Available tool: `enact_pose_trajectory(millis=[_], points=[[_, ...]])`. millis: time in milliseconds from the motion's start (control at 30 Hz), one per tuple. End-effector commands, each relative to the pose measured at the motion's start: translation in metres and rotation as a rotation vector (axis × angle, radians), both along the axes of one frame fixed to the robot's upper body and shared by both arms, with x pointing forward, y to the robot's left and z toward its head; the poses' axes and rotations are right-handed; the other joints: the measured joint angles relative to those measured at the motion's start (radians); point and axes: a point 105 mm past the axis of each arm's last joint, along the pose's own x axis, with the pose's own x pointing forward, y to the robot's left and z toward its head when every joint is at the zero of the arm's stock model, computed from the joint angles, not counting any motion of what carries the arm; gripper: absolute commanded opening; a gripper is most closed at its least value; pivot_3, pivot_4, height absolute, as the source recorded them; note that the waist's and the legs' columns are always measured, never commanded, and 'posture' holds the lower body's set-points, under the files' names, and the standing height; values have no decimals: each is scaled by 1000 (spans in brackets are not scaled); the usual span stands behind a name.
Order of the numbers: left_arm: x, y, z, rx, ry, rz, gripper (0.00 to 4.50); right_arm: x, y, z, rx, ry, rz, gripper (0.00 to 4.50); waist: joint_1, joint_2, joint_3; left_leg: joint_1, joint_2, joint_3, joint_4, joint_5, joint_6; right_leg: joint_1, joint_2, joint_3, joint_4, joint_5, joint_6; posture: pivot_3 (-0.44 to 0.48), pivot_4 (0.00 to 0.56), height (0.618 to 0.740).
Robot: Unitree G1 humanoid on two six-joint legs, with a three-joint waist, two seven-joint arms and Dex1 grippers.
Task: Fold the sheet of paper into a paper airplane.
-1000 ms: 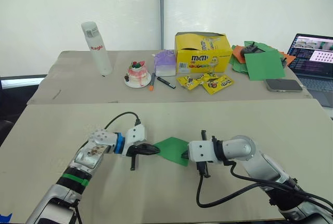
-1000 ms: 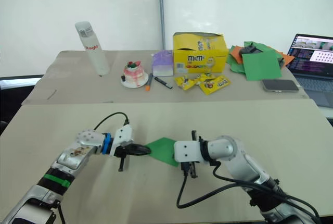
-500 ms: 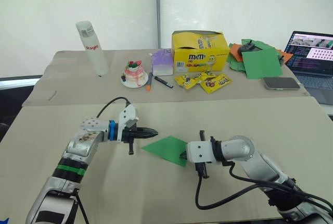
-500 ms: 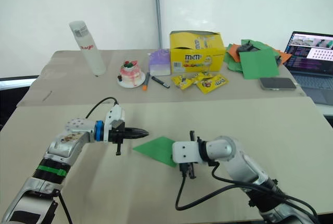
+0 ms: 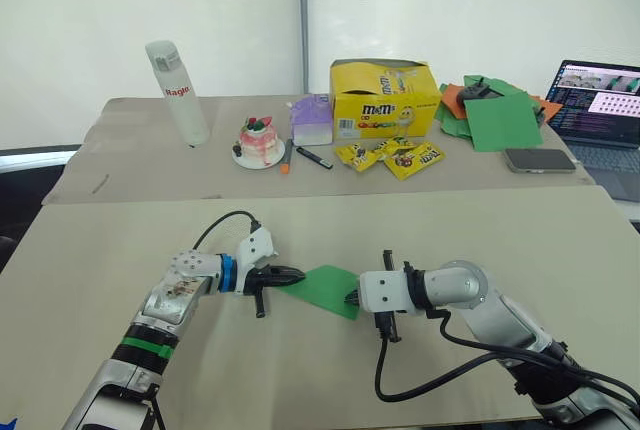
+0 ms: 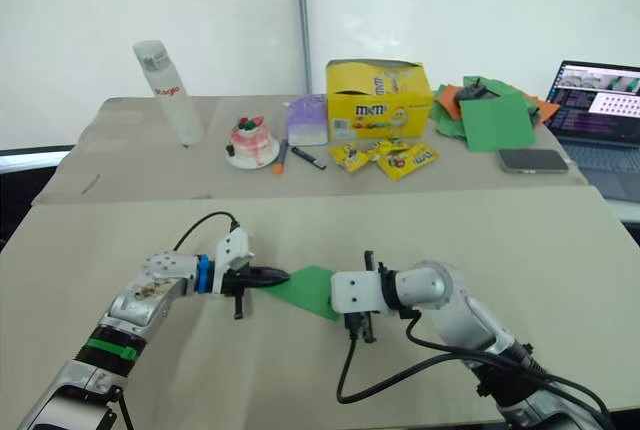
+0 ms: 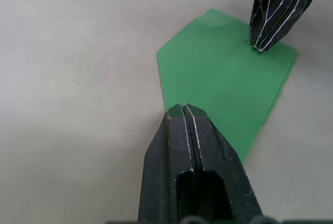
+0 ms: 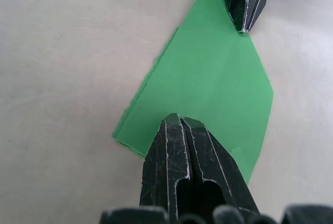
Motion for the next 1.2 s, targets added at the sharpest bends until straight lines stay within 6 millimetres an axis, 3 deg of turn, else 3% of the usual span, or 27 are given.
enact_pose_trajectory(millis=[33,167,267,500,633,767,900,1000,1200], points=[[-8,-2,-7,30,24,-31,22,-8,-7,-19,-58,72,-3,0,1,0,0,0,0,0,0,0,0,0,0,0,0,0,0,0,150,740],[-15,-11,13,-86,29,-69,22,-7,-8,-19,-50,73,-17,0,0,0,0,0,0,0,0,0,0,0,0,0,0,0,0,0,150,740],[-22,-11,14,-82,39,-95,22,-7,-10,-18,-39,78,-34,0,1,0,0,0,0,0,0,0,0,0,0,0,0,0,0,0,150,740],[-23,1,-18,42,68,-62,22,-4,-12,-17,-4,89,-88,0,8,0,0,0,0,0,0,0,0,0,-1,0,0,0,0,0,150,740],[-23,3,-25,62,82,-64,22,5,-23,0,117,106,-225,0,16,1,0,1,0,0,0,0,0,2,-1,0,0,0,0,0,150,740],[-22,2,-27,36,105,-54,0,2,-35,22,306,228,-358,1256,19,1,0,0,-1,0,0,0,0,2,-2,0,0,0,0,0,150,740],[-21,1,-29,40,115,-66,0,3,-53,26,416,347,-495,2612,19,1,0,0,-1,0,0,0,0,1,-2,0,0,0,0,0,150,740],[-22,-1,-30,41,122,-82,0,12,-60,17,473,399,-597,2612,18,1,0,0,-1,0,0,0,1,1,-2,0,0,0,0,0,150,740],[-22,-1,-30,40,121,-76,0,15,-44,12,622,566,-649,2612,17,3,0,0,-1,0,0,0,1,1,-3,0,0,0,0,0,150,740]])
